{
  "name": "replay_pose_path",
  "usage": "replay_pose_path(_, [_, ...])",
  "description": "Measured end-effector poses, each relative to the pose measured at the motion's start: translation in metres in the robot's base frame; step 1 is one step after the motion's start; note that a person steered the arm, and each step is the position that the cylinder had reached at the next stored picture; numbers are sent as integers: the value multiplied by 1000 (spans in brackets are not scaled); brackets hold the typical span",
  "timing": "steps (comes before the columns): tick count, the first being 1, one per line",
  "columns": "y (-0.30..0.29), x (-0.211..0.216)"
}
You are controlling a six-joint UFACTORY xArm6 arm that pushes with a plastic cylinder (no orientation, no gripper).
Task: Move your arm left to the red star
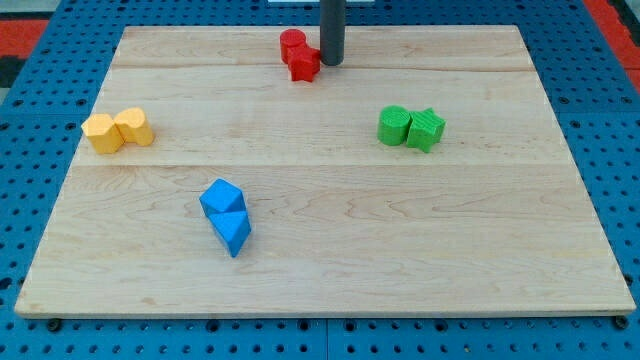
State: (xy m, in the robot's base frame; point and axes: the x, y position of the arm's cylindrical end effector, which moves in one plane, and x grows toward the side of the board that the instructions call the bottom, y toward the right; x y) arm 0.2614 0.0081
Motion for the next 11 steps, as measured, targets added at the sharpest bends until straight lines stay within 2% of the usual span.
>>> replay_pose_path(3, [-40, 8])
replay_pose_path(4, [-22, 23])
replay_pose_path(5, [-32, 67])
replay_pose_path(6, [-128, 75])
replay_pose_path(7, [-180, 54])
replay_pose_path(8, [-157, 36])
replay_pose_path(11, [-106, 35])
